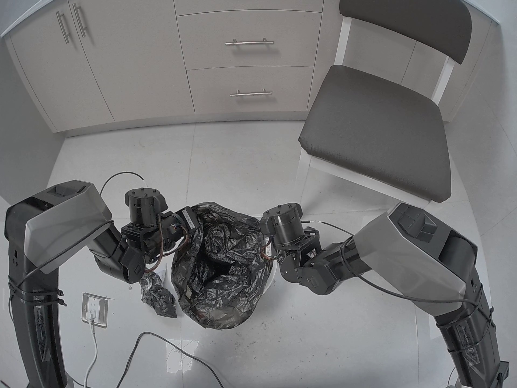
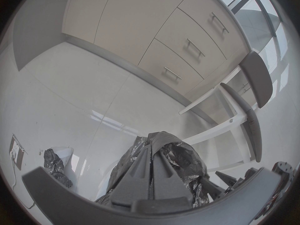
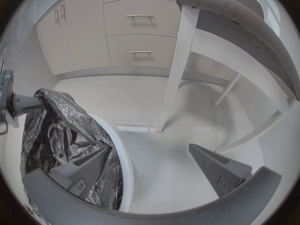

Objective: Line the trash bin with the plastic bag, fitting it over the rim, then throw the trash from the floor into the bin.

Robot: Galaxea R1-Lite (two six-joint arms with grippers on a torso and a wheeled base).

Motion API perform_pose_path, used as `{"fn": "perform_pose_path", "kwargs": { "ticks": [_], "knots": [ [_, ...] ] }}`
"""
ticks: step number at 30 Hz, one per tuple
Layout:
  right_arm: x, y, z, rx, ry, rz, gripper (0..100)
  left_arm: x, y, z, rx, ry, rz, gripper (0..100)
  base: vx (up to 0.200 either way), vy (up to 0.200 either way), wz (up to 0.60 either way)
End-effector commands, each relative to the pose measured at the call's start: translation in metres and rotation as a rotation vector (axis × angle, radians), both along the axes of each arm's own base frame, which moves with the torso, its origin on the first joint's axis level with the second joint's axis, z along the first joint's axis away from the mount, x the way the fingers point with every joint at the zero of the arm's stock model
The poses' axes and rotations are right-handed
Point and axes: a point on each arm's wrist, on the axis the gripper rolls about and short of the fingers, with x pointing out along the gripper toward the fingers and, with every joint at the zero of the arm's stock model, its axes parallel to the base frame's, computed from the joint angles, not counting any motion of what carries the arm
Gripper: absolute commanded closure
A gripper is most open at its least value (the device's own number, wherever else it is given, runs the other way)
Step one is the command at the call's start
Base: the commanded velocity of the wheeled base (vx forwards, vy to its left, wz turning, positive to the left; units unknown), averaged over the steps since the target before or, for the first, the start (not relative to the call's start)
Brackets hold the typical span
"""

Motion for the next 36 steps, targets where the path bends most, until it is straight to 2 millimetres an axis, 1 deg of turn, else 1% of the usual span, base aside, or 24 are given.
{"fn": "perform_pose_path", "kwargs": {
  "ticks": [1,5,12,19,22,27,29,36],
  "knots": [
    [0.002,-0.003,0.006,0.008,-0.011,-0.008,0,0.006,-0.001,-0.008,0.004,0.013,0.003,100,0.0,0.0,0.0],
    [0.004,-0.006,0.007,0.005,-0.012,-0.023,0,0.007,-0.002,-0.008,0.005,0.011,0.001,100,0.0,0.0,0.0],
    [0.01,-0.015,0.002,-0.004,-0.008,-0.054,0,0.01,-0.003,-0.013,0.005,0.014,0.003,100,0.0,0.0,0.0],
    [0.01,-0.018,0.0,-0.017,0.004,-0.059,0,0.009,-0.006,-0.012,0.004,0.011,-0.004,100,0.0,0.0,0.0],
    [0.004,-0.021,-0.005,-0.034,0.026,-0.058,0,0.008,-0.007,-0.01,0.004,0.01,-0.008,100,0.0,0.0,0.0],
    [-0.016,-0.025,-0.014,-0.061,0.074,-0.04,0,0.008,-0.008,-0.011,0.004,0.011,-0.01,100,0.0,0.0,0.0],
    [-0.022,-0.024,-0.015,-0.059,0.067,-0.03,0,0.008,-0.008,-0.012,0.005,0.013,-0.01,100,0.0,0.0,0.0],
    [-0.026,-0.027,-0.019,-0.056,0.054,-0.027,0,0.008,-0.008,-0.011,0.004,0.011,-0.01,100,0.0,0.0,0.0]
  ]
}}
